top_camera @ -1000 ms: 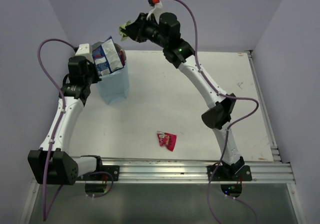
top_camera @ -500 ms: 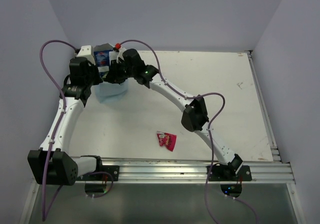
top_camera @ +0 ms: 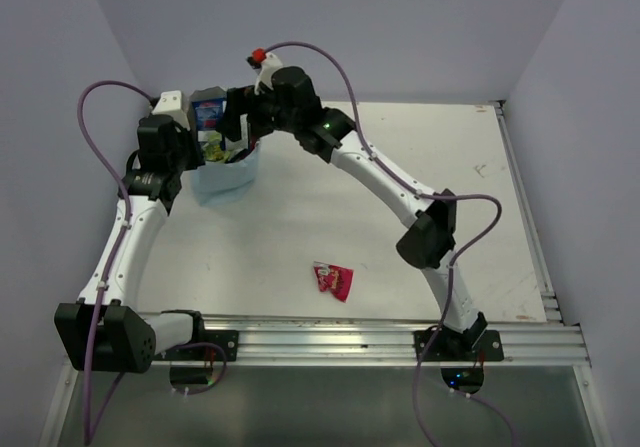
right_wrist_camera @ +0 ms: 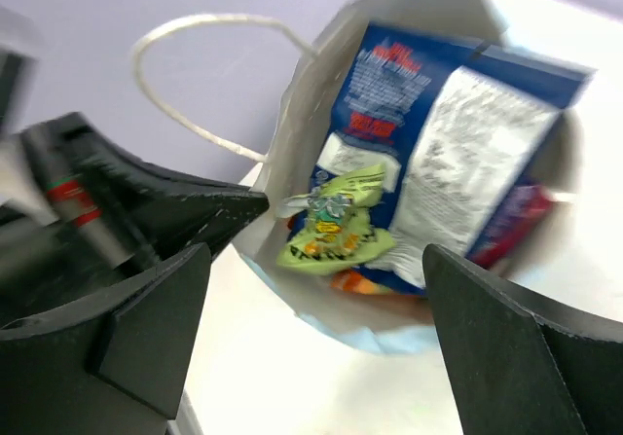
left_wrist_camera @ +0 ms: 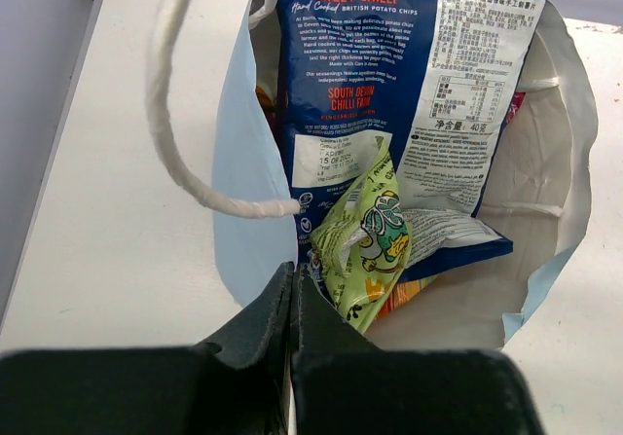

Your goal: Place the snacks into the paper bag

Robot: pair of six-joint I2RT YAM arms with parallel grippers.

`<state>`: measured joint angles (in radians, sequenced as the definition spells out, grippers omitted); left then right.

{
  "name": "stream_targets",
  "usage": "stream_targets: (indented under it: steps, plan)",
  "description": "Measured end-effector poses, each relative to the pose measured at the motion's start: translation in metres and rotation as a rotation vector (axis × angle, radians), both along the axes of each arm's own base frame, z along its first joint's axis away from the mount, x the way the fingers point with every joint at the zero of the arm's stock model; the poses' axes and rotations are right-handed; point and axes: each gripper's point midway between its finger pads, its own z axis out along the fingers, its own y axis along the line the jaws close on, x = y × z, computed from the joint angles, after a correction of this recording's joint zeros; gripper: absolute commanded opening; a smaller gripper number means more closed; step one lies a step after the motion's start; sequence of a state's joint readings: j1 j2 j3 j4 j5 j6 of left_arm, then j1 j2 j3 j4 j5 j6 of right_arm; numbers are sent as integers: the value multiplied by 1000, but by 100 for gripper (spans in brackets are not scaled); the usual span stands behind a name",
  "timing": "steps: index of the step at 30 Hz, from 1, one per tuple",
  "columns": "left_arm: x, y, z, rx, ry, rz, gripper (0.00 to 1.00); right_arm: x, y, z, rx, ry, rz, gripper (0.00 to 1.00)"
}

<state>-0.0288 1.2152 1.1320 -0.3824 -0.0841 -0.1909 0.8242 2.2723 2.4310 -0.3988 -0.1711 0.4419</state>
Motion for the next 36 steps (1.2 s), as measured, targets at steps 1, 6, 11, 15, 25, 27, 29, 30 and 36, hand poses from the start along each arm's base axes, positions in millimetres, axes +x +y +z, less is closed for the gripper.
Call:
stream_targets:
  steps: [1,6,11,15,25,27,29,30,36]
  plan:
    - [0,0,0,-1,0,0,0,-2,-12,13,-11,-27,-12,94]
    - [0,-1,1,-5,-1,-1,0,-26,-84,18,-183,-70,-60,89]
    - [-1,-1,3,-9,3,1,0,-81,-144,-110,-515,128,0,82]
    - [-2,-1,2,-10,11,2,0,-154,-209,-239,-857,402,81,82]
    - [0,-9,0,-9,19,-19,0,-205,-240,-263,-995,523,141,81]
    - [0,-12,0,-9,20,-27,0,-209,-240,-259,-985,520,148,81]
    - [0,-14,0,-9,20,-32,0,-216,-237,-256,-970,521,172,81]
    - [0,-15,0,-9,20,-35,0,-220,-236,-255,-966,523,182,81]
    - [0,-16,0,-9,20,-38,0,-238,-231,-254,-953,544,258,81]
